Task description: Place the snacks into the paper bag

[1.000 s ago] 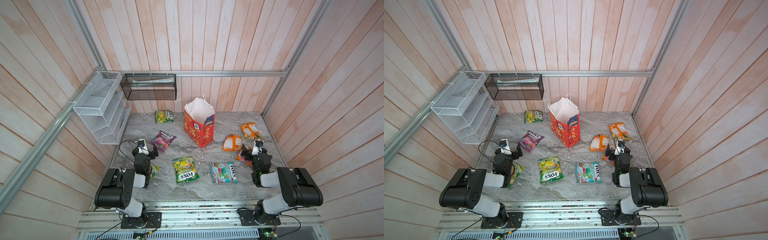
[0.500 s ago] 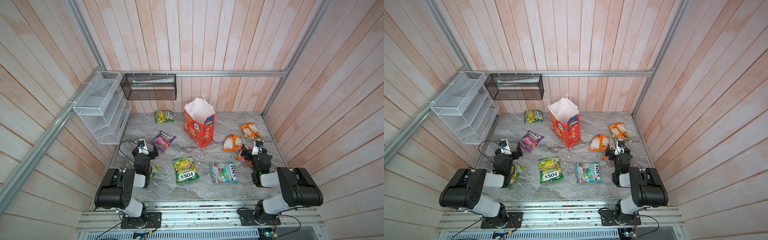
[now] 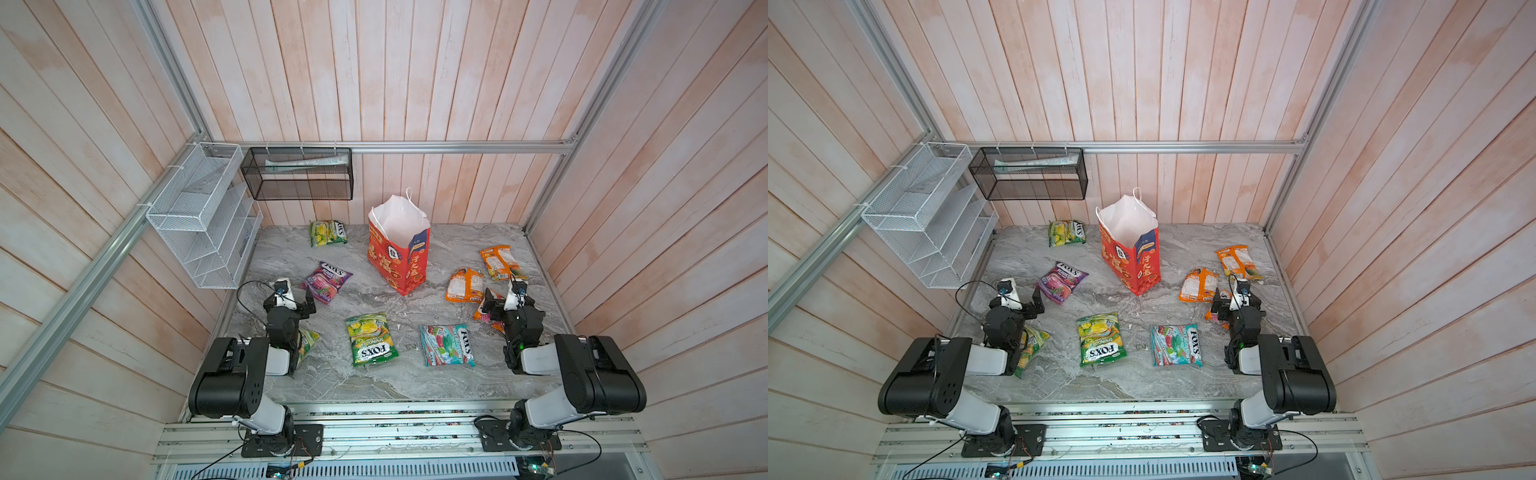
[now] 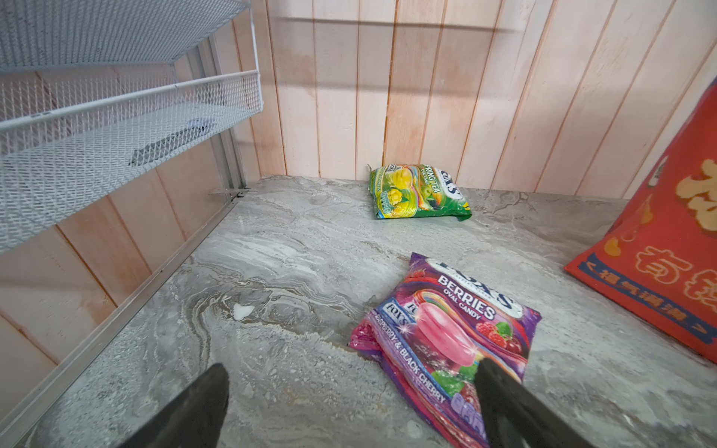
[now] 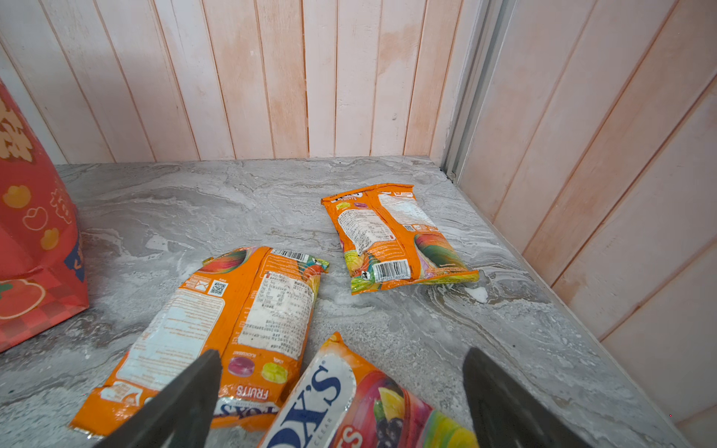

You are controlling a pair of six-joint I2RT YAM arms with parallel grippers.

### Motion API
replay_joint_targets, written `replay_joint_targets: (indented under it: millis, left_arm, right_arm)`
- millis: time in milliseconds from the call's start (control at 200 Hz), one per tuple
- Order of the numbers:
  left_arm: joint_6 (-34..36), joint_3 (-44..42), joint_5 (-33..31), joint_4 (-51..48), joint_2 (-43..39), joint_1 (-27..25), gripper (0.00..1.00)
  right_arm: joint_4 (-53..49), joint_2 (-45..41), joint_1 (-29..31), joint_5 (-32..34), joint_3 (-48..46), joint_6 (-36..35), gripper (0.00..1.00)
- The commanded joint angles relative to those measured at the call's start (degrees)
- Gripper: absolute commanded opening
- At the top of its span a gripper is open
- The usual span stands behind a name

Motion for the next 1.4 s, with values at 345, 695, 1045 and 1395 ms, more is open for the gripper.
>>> replay_joint_targets:
  millis: [345,695,1045,1395]
  left_arm:
    - [-0.3,0.9,-1.2,-0.9,-1.0,-0.4,1.00]
    - [-0.7,18.4,-19.3,-25.3,-8.8,-18.0,1.00]
    - [-26.9,17.1,4.2,-32.4,-21.6,-12.2,1.00]
    - [-36.1,36.1,13.4,-57.2,-14.7,-20.7,1.00]
  right_arm:
    - [1.4,-4.2,2.7,9.5,-2.1,0.8,0.98]
    - [-14.5,-26.5,13.4,16.4,3.7,4.0,0.98]
    - [-45.5,-36.9,13.4,3.3,21.7,40.2,0.98]
    - [-63.5,-36.4,18.8,4.8,30.2,45.5,0.98]
